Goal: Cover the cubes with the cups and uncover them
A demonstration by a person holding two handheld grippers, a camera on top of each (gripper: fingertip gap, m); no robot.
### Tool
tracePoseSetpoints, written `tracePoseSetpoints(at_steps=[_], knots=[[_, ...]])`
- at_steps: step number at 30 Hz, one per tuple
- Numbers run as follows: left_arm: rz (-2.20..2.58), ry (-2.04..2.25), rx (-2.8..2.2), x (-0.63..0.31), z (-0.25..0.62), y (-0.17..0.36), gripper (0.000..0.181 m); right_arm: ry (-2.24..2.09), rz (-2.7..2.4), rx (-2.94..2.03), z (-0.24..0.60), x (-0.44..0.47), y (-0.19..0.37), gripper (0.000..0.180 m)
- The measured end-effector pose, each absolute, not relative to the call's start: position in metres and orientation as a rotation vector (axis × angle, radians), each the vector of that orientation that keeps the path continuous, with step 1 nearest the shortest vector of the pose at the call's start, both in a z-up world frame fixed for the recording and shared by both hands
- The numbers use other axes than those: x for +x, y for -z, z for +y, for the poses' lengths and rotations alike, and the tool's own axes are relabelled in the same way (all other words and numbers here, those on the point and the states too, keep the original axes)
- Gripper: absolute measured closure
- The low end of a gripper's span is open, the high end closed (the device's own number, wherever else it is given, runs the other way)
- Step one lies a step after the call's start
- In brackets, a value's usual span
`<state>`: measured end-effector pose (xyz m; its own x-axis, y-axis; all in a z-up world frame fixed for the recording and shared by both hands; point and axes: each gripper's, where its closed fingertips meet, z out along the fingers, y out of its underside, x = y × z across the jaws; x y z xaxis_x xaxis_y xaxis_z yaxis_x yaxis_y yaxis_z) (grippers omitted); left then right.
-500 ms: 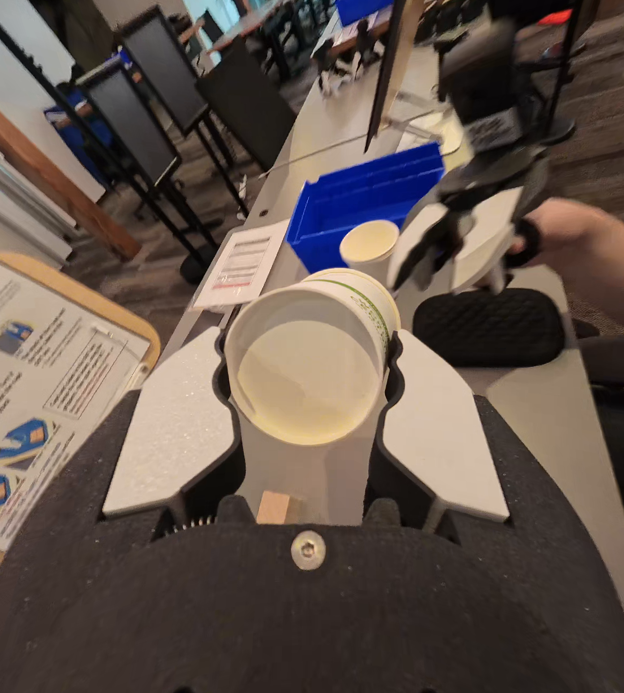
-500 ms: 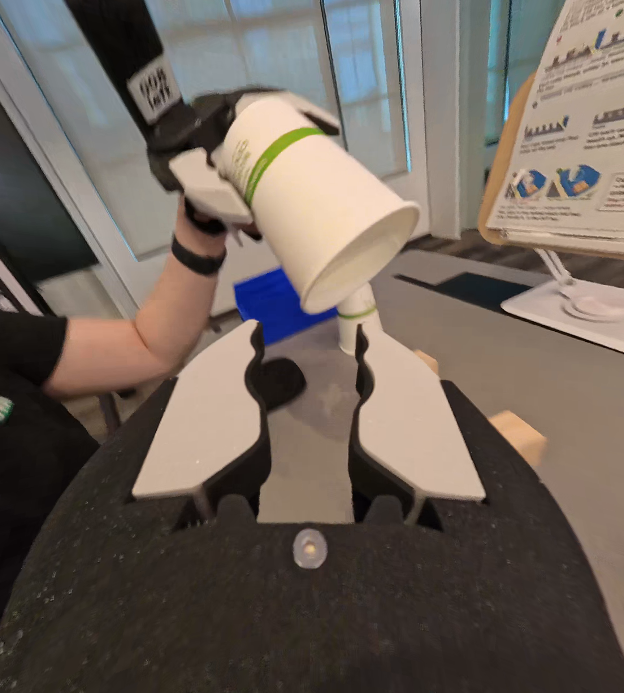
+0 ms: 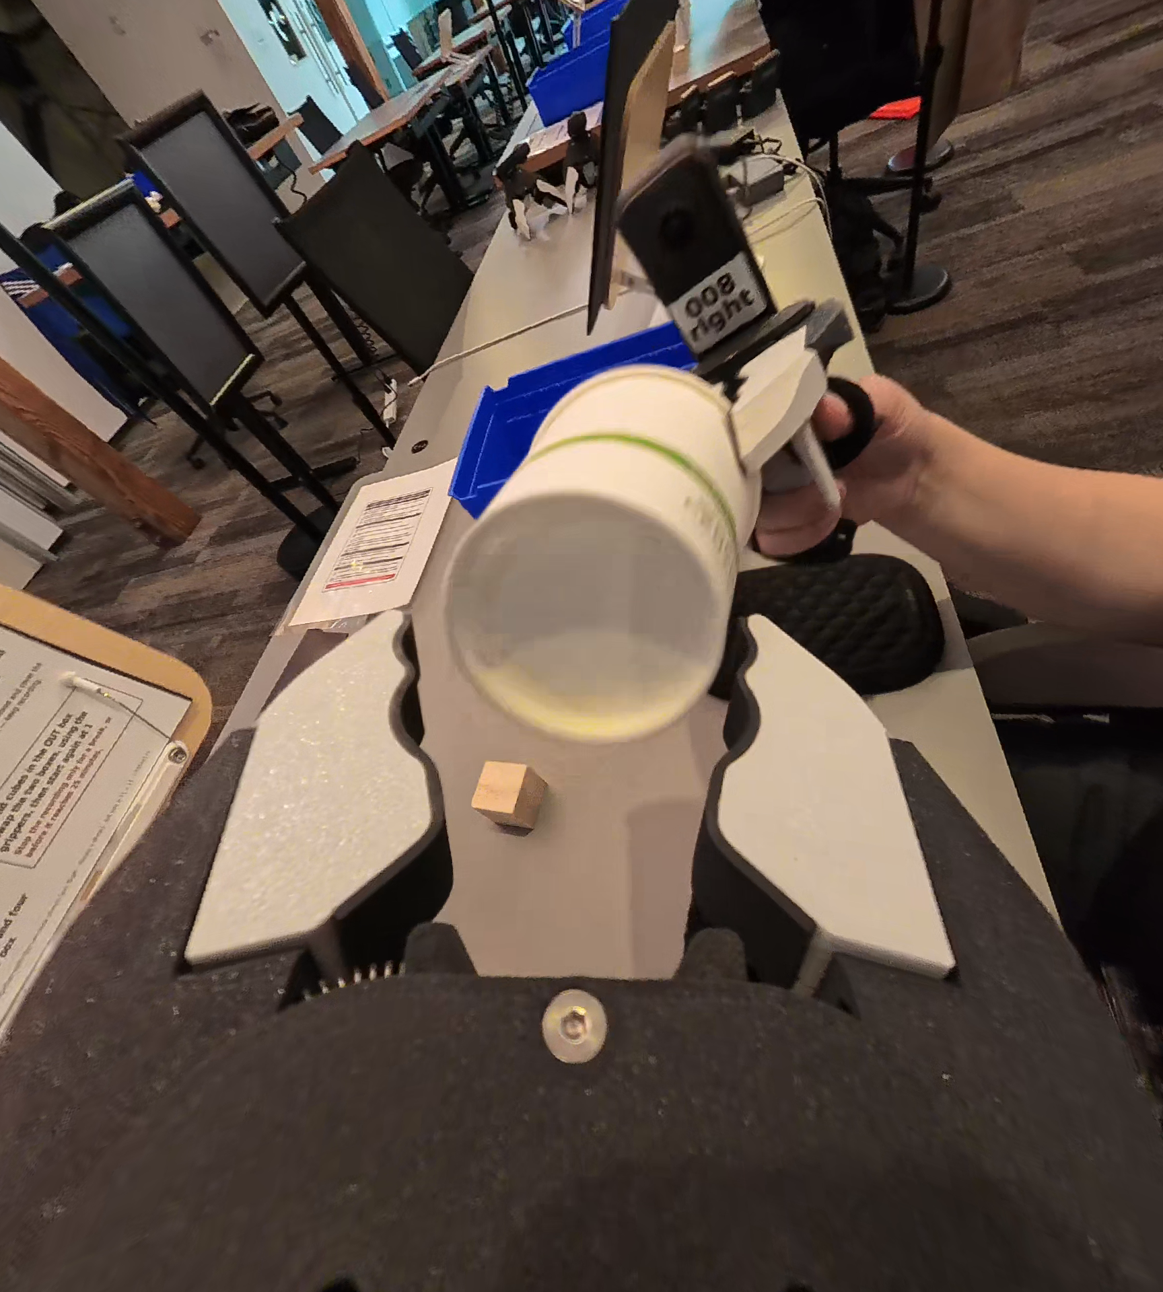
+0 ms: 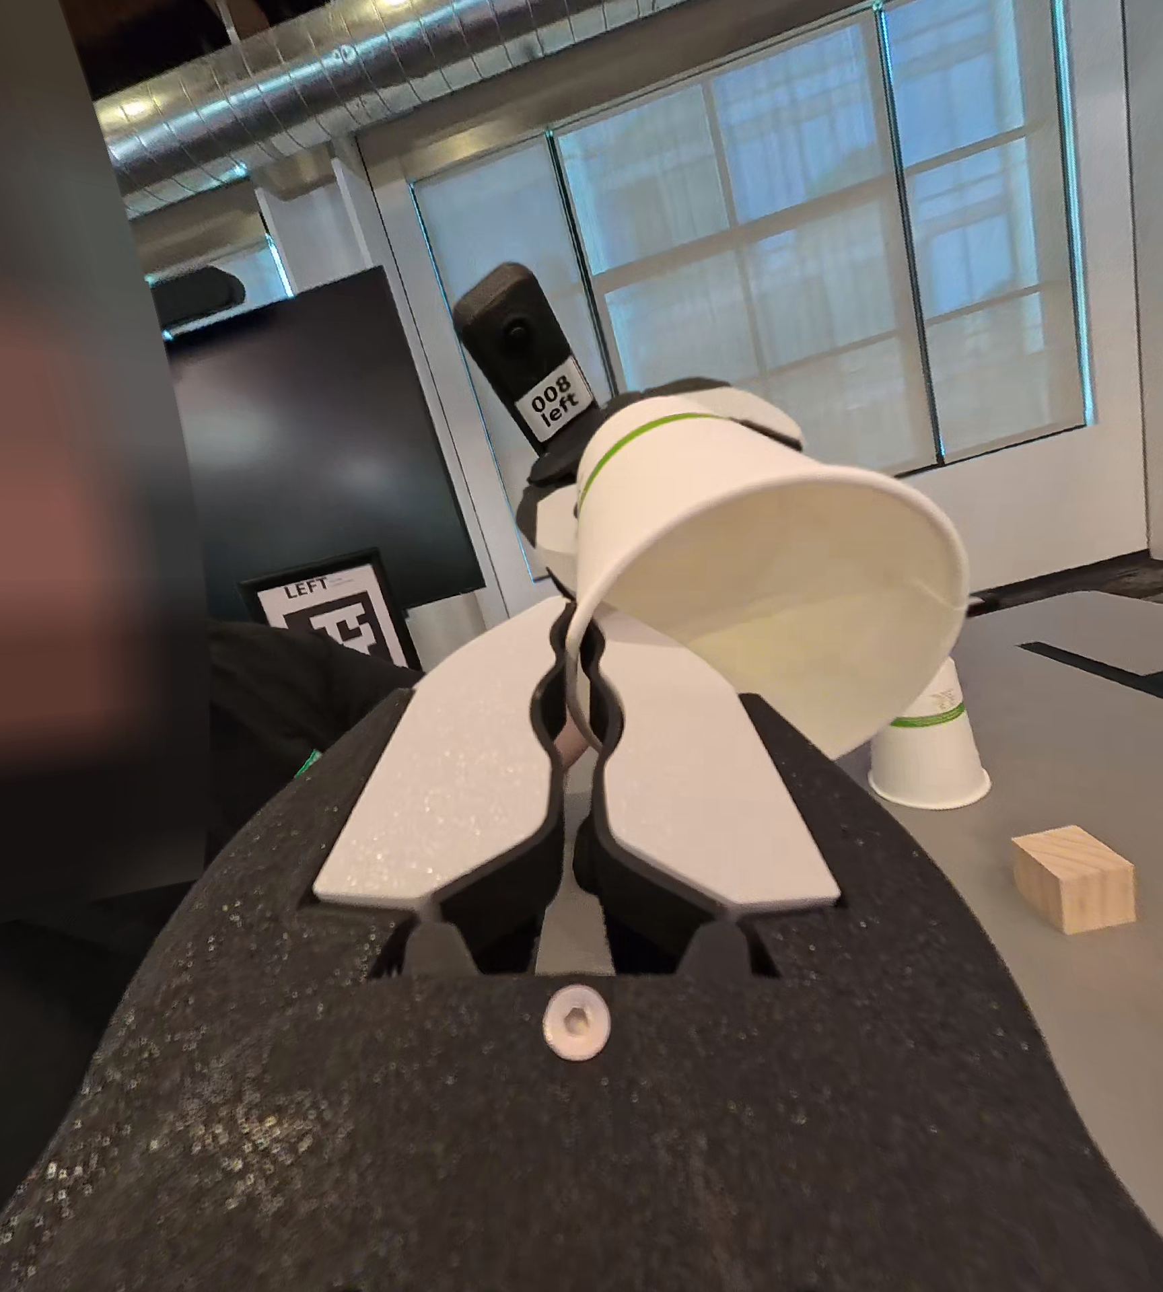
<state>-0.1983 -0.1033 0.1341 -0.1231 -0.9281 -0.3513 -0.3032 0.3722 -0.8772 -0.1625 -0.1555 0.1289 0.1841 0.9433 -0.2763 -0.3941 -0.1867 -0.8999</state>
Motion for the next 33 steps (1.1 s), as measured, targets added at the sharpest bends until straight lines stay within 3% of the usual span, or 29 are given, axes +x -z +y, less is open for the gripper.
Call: tracePoseSetpoints(at_steps=[3, 9, 21, 33], knots=[[1.584, 0.778, -1.145, -0.221, -0.095, -0.132, 0.097, -1.146, -0.622, -1.318, -0.156, -0.129, -0.137, 0.18], [1.499, 0.657, -1.252, -0.27, -0.071, -0.105, 0.105, -0.17, -0.53, -2.113, -0.121, 0.029, -0.088, 0.18], [1.469, 0.577, -1.335, -0.295, -0.066, -0.077, 0.105, 0.151, -0.81, -2.86, -0.123, 0.074, -0.004, 0.179], [1.336, 0.399, -1.492, -0.332, -0.007, -0.053, 0.101, 0.171, -0.845, -2.865, -0.116, 0.07, 0.015, 0.171]])
